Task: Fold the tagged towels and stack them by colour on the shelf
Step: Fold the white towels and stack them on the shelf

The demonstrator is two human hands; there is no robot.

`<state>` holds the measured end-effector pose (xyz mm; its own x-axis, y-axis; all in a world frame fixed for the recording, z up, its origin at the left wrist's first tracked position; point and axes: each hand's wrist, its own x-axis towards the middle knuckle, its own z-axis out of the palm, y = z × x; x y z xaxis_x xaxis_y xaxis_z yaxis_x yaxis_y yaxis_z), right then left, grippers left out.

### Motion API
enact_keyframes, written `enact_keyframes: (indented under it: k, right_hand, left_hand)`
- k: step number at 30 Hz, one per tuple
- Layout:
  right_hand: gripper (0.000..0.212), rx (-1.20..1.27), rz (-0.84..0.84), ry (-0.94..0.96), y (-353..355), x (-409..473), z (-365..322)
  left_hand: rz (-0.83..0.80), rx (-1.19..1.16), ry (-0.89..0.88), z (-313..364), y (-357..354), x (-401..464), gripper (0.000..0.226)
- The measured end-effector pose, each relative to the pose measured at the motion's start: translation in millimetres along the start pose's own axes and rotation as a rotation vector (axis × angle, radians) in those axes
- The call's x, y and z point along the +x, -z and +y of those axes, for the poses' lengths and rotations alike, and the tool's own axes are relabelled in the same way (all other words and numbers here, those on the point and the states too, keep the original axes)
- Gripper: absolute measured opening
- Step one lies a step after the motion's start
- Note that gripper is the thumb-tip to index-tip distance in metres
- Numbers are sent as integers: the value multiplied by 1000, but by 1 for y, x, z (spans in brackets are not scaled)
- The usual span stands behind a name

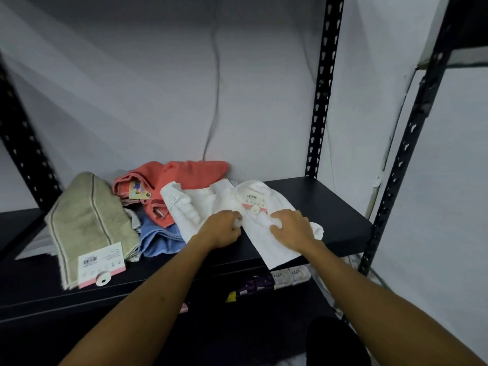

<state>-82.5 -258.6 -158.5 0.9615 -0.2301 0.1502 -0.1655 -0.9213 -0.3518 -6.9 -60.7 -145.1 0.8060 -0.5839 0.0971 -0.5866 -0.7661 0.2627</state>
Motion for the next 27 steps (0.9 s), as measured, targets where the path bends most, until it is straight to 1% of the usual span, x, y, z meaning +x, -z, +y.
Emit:
enact_keyframes:
  k: [4,5,8,9,11,15,17,19,21,25,27]
  right_hand:
    - [44,48,-77,-41,13,-7,-12]
    - [43,32,-83,-50,17,-9,-13]
    - [40,-122,-93,-61,24,-9,-12]
    - [40,-132,-101,-63,25,-8,-9]
    - [41,-67,-115,-68,26,-1,-2]
    - [49,65,-32,-75,29,21,13]
    - [49,76,-2,-56,24,30,22]
    - [46,81,49,-29,12,36,31]
    - [43,111,125,-3,1,43,40]
    - [41,142,194,38,-10,50,49]
    - [40,151,214,57,-12,48,51]
  left_hand:
    - [45,-43,-19,2,4,-7,38]
    - [53,-49,-26,3,5,-7,37]
    - [73,-53,-57,5,7,1,36]
    - [86,-53,-71,6,8,6,36]
    - [109,-62,-88,8,8,18,36]
    - [76,-71,-98,8,2,49,42]
    - [48,-57,-114,5,-6,65,47]
    - [33,-78,-126,2,-14,78,46]
    - [55,-90,-144,0,-19,88,43]
    - [135,-49,-187,-7,-29,104,61]
    - [150,-61,-188,-8,-31,106,59]
